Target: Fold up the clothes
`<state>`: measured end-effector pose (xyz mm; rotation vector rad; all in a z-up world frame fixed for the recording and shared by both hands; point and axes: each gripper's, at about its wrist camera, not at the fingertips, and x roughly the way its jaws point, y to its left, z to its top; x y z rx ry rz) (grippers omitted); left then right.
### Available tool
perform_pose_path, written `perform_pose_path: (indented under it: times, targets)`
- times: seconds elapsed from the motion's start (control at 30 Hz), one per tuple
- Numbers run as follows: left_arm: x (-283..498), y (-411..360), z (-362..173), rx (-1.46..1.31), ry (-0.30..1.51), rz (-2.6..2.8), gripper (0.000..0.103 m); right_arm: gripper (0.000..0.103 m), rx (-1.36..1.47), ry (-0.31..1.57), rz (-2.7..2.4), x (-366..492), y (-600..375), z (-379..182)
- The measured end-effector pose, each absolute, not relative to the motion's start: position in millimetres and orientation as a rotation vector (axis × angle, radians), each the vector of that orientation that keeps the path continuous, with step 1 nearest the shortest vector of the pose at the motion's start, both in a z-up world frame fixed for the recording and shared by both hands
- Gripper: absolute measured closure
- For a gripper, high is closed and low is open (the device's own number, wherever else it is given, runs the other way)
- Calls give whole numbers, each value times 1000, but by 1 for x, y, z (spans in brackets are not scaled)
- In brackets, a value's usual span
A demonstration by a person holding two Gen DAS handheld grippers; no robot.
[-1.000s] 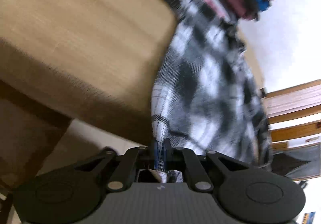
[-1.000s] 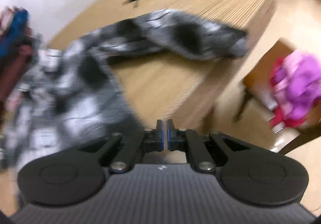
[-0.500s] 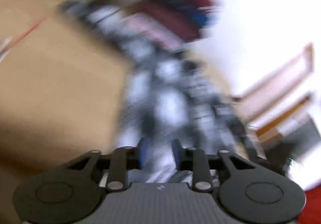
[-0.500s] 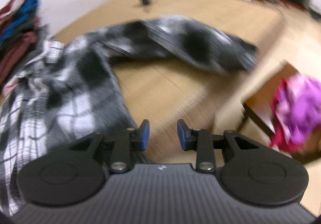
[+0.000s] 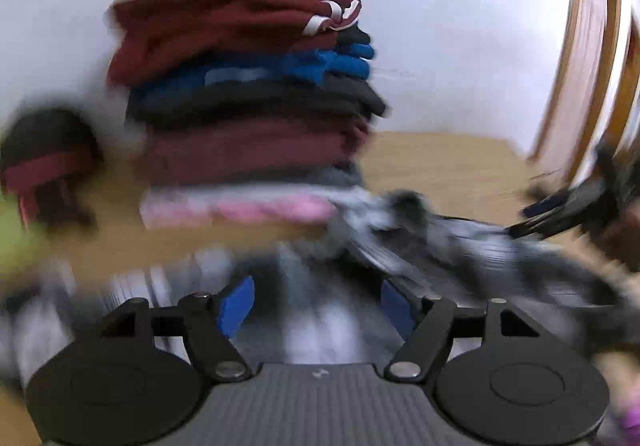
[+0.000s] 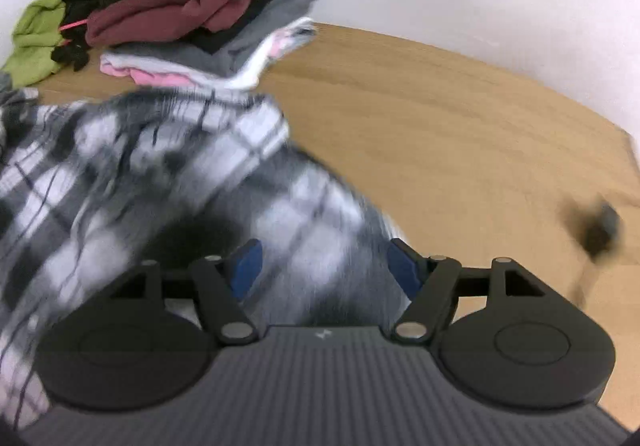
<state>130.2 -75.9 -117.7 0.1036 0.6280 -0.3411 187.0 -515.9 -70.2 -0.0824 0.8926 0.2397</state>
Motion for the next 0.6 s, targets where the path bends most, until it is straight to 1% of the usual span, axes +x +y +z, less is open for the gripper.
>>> perform_pose_path:
  times: [0.07,0.13,0.17,0.23,0.3,0.33,0.37,0.4,0.43,0.47,0.53,0.6]
  targets:
    - [178,-83,-122,101,656,-271,31,32,44,941,301,225,-520,-75]
    - [225,-87,-126,-1,747,-311,33,32,194,972,326,255,-520,-80]
    - [247,-89,-129,-48,792,-333,34,32,240,977,320,263,-517,-83]
    - [283,-106,-134,-76,891,-408,38,32,247,995,284,275,-501,-89]
    - [307,-145,-140,37,996,-464,38,32,246,1014,245,286,-484,-94]
    - [317,-166,-145,120,1049,-472,41,33,218,1025,203,289,-476,-97]
    - [324,-185,-154,217,1099,-452,48,40,184,1035,154,291,-467,-100]
    - [329,-201,-166,316,1134,-428,84,48,150,1045,106,293,-459,-102]
    - [332,-209,-176,383,1145,-401,95,75,122,1044,55,294,-453,-105]
    - [336,-216,-186,442,1155,-373,95,91,96,1039,3,295,-448,-107]
    - [345,-210,-188,361,1135,-293,96,91,111,1013,-32,295,-449,-105]
    - [353,-198,-181,246,1066,-206,96,92,133,985,-59,296,-450,-102]
